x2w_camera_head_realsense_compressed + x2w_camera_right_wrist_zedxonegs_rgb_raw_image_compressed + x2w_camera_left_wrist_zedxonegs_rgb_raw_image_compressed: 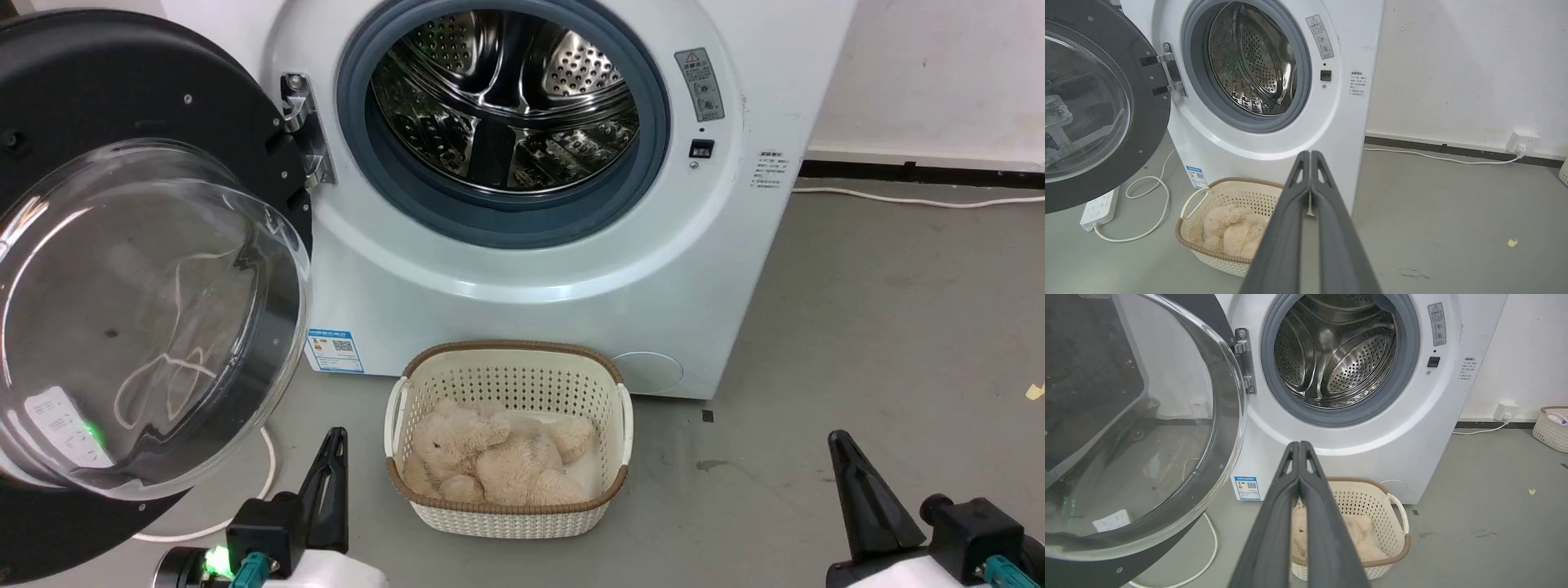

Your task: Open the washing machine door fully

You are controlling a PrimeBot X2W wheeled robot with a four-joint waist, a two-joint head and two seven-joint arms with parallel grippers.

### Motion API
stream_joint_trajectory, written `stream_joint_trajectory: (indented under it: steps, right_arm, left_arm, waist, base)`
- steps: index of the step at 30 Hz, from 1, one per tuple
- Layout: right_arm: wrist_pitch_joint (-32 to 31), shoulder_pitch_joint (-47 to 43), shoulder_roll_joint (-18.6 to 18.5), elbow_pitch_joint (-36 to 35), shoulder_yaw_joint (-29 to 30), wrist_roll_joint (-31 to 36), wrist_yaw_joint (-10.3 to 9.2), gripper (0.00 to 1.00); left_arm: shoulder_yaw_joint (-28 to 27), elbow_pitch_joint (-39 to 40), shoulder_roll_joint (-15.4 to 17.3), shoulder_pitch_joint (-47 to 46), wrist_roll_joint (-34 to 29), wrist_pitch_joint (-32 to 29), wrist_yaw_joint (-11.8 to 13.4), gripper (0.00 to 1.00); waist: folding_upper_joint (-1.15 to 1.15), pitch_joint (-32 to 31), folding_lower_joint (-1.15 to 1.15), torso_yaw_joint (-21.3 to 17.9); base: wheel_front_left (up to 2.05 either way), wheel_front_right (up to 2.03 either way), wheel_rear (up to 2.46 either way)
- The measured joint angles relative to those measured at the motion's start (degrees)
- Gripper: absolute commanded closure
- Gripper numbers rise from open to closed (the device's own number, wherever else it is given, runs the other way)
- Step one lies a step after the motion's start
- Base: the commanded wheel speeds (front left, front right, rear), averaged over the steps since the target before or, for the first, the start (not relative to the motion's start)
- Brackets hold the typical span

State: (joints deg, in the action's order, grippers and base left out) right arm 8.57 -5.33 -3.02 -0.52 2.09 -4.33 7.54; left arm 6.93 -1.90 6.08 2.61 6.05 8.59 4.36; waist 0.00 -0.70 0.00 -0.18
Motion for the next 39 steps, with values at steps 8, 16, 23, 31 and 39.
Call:
stream_joint_trajectory:
  steps: [8, 16, 23, 31, 39]
  right_arm:
    - [-1.3, 0.6, 0.0, 0.1, -0.4, 0.7, 0.0, 1.0]
    - [-2.4, 1.1, 0.0, 0.1, -0.6, 1.2, 0.0, 1.0]
    - [-3.5, 1.3, 0.0, 0.1, -0.8, 1.8, 0.0, 1.0]
    - [-4.5, 2.4, 0.0, 0.2, -1.0, 2.2, 0.0, 1.0]
    - [-5.4, 2.5, 0.0, 0.2, -1.2, 2.6, 0.0, 1.0]
  left_arm:
    - [-0.8, 0.2, -0.3, -0.3, -1.0, -1.3, -0.5, 1.0]
    - [-2.0, 0.5, -1.0, -0.4, -1.6, -2.5, -1.0, 1.0]
    - [-2.6, 0.7, -1.4, -0.5, -2.4, -3.5, -1.5, 1.0]
    - [-3.5, 0.9, -1.6, -0.6, -2.9, -4.4, -2.1, 1.0]
    - [-4.2, 1.1, -1.8, -0.9, -3.5, -5.3, -2.6, 1.0]
  waist:
    - [0.0, 0.1, 0.0, 0.0]
    - [0.0, 0.2, 0.0, 0.1]
    - [0.0, 0.3, 0.0, 0.1]
    - [0.0, 0.4, 0.0, 0.1]
    - [0.0, 0.4, 0.0, 0.1]
  base:
    - [0.0, 0.0, 0.0]
    - [0.0, 0.0, 0.0]
    - [0.0, 0.0, 0.0]
    - [0.0, 0.0, 0.0]
    - [0.0, 0.0, 0.0]
